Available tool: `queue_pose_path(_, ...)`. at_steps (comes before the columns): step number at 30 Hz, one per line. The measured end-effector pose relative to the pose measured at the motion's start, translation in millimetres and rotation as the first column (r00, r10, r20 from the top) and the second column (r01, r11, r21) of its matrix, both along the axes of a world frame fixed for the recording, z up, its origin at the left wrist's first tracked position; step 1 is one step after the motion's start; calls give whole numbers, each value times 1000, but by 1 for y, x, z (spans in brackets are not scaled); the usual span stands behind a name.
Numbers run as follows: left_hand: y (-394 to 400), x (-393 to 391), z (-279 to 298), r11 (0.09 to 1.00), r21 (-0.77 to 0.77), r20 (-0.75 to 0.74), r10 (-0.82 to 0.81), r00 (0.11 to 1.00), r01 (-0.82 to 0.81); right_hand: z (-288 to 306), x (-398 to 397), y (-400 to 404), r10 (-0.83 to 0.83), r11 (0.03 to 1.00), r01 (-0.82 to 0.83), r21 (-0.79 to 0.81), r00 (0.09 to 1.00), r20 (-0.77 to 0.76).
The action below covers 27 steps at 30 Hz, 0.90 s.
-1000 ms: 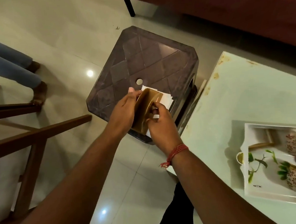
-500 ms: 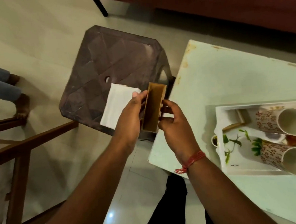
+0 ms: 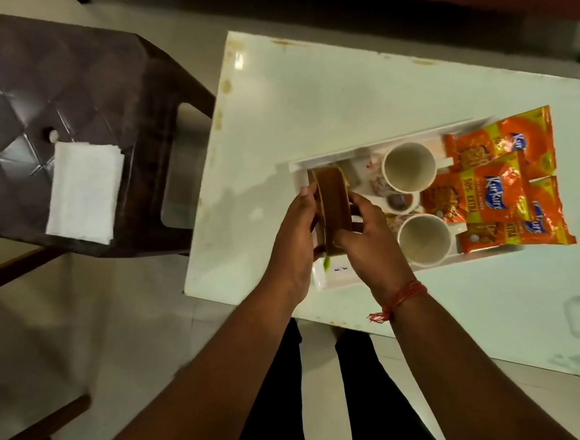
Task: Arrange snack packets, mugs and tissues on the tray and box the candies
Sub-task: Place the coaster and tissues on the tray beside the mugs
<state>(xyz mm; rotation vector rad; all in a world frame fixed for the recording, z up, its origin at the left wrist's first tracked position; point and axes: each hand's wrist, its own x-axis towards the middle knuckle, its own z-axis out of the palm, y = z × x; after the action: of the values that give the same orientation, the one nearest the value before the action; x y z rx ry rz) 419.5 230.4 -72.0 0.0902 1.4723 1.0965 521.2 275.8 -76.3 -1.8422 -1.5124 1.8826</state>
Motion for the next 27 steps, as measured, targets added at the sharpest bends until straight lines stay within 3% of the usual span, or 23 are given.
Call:
queue_pose_path(6, 6, 28, -24, 992, -79, 9, 102, 995, -101, -17, 16, 8, 72, 997, -71, -7, 997, 23)
queue_pose_path(18, 4, 38, -36, 988, -116, -48, 98, 994, -103, -29, 16, 10, 114, 993, -115, 12, 988, 103)
queue_pose_path(21, -1, 33, -34, 988, -84, -125, 118, 985, -128, -20, 14, 9, 74, 990, -89, 105, 987, 142)
queue_pose_path(24, -10, 23, -31, 990, -57, -196, 115, 974, -129, -5, 6, 1, 34, 950, -76, 302, 989, 143)
queue_pose_path(27, -20, 4, -26, 988, -42, -224, 135, 965, -148, 6, -12, -8, 90, 903, -143, 405, 985, 147)
